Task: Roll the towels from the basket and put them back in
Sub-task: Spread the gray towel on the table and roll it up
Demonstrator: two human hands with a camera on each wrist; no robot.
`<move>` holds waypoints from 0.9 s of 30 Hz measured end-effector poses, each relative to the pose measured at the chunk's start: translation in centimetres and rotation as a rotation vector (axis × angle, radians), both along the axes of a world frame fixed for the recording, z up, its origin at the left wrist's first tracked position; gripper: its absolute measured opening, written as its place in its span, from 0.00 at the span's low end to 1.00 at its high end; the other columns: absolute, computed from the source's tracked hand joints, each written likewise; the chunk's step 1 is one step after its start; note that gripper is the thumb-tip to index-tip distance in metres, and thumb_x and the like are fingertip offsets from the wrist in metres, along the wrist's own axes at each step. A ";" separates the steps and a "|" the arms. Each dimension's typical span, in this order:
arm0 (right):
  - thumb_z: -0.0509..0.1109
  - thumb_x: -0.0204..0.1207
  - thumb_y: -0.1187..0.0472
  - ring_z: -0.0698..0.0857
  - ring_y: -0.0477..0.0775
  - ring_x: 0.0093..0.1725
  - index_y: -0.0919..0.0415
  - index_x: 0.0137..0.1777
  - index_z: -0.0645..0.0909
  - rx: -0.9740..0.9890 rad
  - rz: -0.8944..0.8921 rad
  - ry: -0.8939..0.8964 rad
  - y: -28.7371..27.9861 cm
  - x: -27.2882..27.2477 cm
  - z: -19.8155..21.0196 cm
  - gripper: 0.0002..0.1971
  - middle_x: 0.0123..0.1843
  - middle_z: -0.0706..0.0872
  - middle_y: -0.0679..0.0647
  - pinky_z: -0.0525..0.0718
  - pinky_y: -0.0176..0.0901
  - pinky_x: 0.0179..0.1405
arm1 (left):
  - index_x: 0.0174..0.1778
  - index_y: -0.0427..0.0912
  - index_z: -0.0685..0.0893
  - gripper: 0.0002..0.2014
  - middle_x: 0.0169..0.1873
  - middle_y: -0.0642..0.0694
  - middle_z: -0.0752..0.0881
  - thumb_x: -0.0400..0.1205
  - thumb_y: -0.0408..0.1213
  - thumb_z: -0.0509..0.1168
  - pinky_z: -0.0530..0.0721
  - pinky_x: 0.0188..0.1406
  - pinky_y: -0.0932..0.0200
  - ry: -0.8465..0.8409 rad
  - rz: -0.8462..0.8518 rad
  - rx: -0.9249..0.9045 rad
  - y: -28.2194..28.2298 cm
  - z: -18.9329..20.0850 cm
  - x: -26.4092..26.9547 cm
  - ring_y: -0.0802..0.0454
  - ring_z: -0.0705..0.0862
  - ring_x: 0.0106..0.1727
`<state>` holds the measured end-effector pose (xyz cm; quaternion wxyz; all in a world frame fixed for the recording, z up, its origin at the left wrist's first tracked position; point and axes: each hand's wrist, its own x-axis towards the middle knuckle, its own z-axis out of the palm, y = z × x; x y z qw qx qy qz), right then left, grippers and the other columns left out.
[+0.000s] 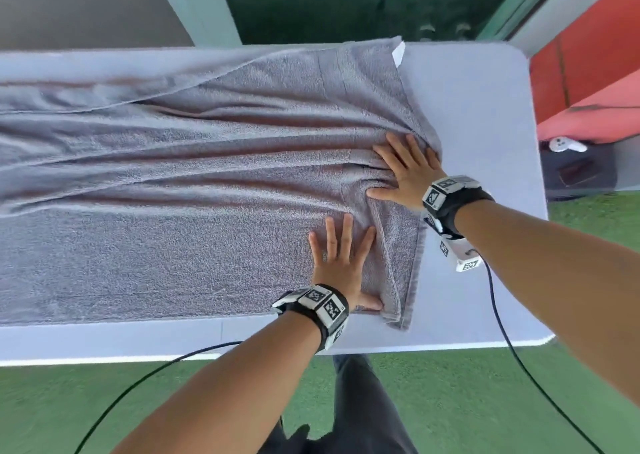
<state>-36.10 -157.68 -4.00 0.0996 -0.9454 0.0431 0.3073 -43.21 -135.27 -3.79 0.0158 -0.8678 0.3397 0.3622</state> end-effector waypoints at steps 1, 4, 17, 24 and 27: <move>0.52 0.68 0.20 0.28 0.52 0.82 0.35 0.81 0.33 0.005 -0.021 0.000 -2.0 -0.9 0.1 0.48 0.83 0.27 0.39 0.35 0.64 0.80 | 0.78 0.52 0.23 0.69 0.73 0.35 0.17 0.59 0.79 0.64 0.27 0.68 0.21 0.005 -0.006 -0.008 -2.0 -0.1 -0.7 0.27 0.21 0.73; 0.56 0.66 0.21 0.28 0.51 0.82 0.33 0.81 0.33 0.010 -0.077 0.010 -7.2 -3.6 0.2 0.50 0.82 0.27 0.38 0.34 0.62 0.80 | 0.79 0.52 0.24 0.69 0.72 0.36 0.17 0.60 0.78 0.66 0.26 0.67 0.23 0.031 -0.026 -0.021 -7.0 -0.1 -2.7 0.27 0.20 0.73; 0.69 0.76 0.58 0.71 0.65 0.72 0.60 0.71 0.74 0.116 -0.457 -0.513 -9.6 -13.4 2.8 0.23 0.72 0.74 0.61 0.69 0.62 0.73 | 0.72 0.42 0.74 0.24 0.73 0.41 0.73 0.81 0.43 0.67 0.70 0.74 0.50 0.281 0.284 -0.457 -8.8 5.0 -2.5 0.46 0.72 0.74; 0.70 0.75 0.62 0.80 0.55 0.58 0.56 0.56 0.84 0.202 -0.512 -0.391 -1.4 -26.4 2.8 0.10 0.57 0.83 0.53 0.77 0.53 0.64 | 0.56 0.43 0.84 0.11 0.57 0.45 0.84 0.78 0.33 0.69 0.82 0.60 0.51 0.012 0.358 -0.322 7.2 4.2 -3.8 0.51 0.82 0.56; 0.74 0.73 0.55 0.79 0.56 0.61 0.54 0.62 0.81 0.183 -0.516 -0.311 -0.5 -29.7 1.6 0.17 0.63 0.80 0.53 0.80 0.59 0.63 | 0.57 0.46 0.82 0.13 0.64 0.45 0.80 0.77 0.35 0.71 0.75 0.69 0.47 -0.062 0.315 -0.245 11.7 3.5 -4.7 0.46 0.76 0.67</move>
